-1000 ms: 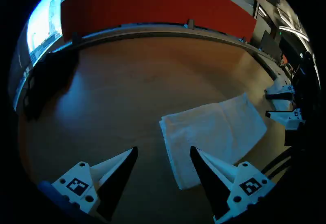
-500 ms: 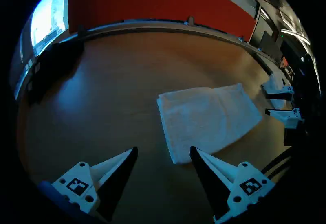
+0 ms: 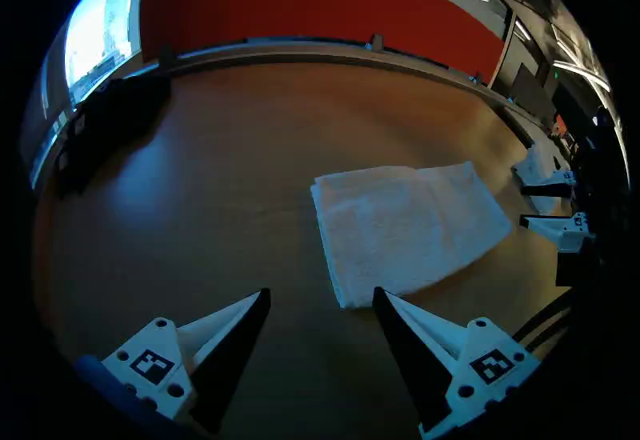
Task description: Fold towel
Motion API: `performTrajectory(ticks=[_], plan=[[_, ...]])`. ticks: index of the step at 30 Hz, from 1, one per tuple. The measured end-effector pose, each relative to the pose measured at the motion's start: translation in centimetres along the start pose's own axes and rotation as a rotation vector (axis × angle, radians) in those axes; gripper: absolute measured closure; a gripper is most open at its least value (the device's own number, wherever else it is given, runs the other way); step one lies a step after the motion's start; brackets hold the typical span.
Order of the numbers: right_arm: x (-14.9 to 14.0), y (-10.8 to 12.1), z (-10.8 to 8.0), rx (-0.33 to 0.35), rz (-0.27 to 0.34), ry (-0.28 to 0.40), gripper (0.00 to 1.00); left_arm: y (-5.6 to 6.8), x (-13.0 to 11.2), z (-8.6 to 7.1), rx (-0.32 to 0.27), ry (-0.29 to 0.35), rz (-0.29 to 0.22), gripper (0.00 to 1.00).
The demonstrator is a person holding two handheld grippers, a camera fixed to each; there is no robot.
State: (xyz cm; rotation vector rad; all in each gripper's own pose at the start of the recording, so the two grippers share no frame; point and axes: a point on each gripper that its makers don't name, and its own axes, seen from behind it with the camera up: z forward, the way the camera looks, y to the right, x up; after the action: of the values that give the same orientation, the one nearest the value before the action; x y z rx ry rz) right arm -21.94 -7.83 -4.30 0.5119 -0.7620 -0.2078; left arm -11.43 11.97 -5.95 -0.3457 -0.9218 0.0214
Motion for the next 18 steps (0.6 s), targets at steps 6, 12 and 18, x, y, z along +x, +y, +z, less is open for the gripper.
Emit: performTrajectory(ticks=[6, 12, 18], plan=[[-0.5, -0.2, 0.0, 0.006, -0.009, -0.007, 0.04, -0.1, -0.5, -0.5, 0.008, -0.001, -0.006, 0.05], [-1.3, -0.3, 0.1, 0.021, -0.026, -0.021, 0.04, -0.4, -1.4, -1.4, 0.026, 0.002, -0.023, 0.05], [-2.0, -0.8, 0.3, 0.053, -0.068, -0.045, 0.05, -1.0, -2.9, -2.8, 0.050, 0.001, -0.053, 0.05]])
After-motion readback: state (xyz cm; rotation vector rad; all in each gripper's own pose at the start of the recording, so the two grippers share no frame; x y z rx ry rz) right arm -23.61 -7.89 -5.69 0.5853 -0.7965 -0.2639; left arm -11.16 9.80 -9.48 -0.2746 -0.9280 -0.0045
